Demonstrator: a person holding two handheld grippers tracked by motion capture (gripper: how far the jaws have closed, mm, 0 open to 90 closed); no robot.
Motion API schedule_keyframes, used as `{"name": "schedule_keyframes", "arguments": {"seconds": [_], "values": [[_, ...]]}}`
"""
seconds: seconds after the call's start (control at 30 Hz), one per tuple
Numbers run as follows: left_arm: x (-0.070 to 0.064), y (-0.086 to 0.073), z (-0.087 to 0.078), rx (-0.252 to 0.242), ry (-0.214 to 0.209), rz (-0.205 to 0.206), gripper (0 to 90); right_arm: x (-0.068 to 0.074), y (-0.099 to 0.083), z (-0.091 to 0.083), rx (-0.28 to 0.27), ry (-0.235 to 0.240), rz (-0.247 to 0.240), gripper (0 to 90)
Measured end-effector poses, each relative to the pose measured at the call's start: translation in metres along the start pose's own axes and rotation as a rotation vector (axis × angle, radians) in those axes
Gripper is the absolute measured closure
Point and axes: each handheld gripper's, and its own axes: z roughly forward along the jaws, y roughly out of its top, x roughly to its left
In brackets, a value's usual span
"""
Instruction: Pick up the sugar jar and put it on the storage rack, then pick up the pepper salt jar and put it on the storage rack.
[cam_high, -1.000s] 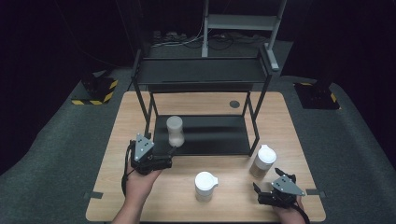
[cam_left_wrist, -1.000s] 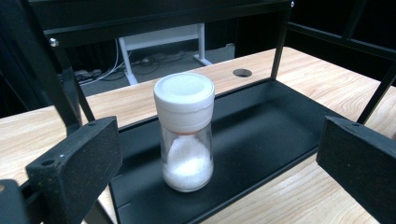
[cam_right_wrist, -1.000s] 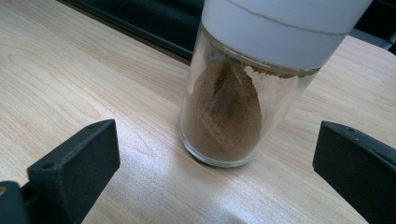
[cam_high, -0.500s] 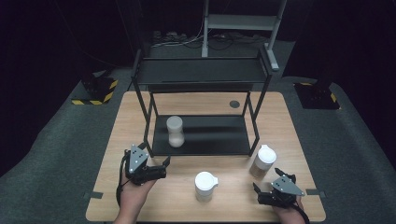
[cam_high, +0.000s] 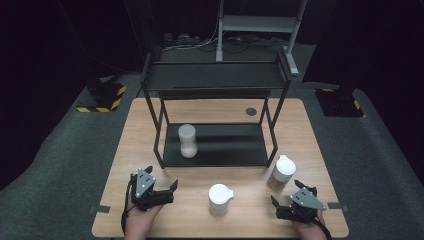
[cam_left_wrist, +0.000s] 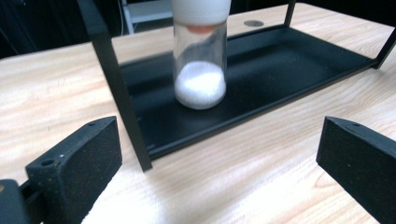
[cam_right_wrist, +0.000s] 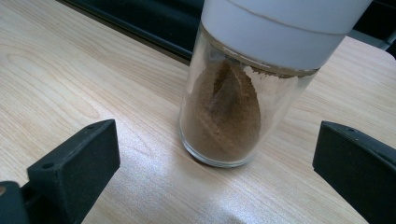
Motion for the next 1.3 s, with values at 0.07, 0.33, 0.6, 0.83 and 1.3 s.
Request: {"name": "schedule_keyframes", "arguments": {"seconds": [0.07, 0.33, 0.6, 0.83, 1.3], "values": [[0.000, -0.005, 0.000, 0.011, -0.001, 0.003, 0.2, 0.000, 0.000, 0.000, -0.002, -0.001, 0.003, 0.0], [-0.003, -0.034, 0.010, 0.099, -0.029, 0.010, 0.2, -0.001, 0.000, -0.001, -0.006, -0.008, 0.010, 0.0], [-0.009, -0.044, 0.014, 0.149, -0.043, 0.056, 0.2, 0.000, 0.000, -0.001, -0.002, -0.010, 0.002, 0.0], [-0.017, -0.044, 0.017, 0.199, -0.027, 0.138, 0.7, -0.001, -0.001, -0.002, -0.017, -0.008, 0.011, 0.0], [-0.016, -0.043, 0.018, 0.207, -0.043, 0.130, 1.1, -0.004, 0.000, -0.007, -0.042, 0.004, 0.019, 0.0]]}}
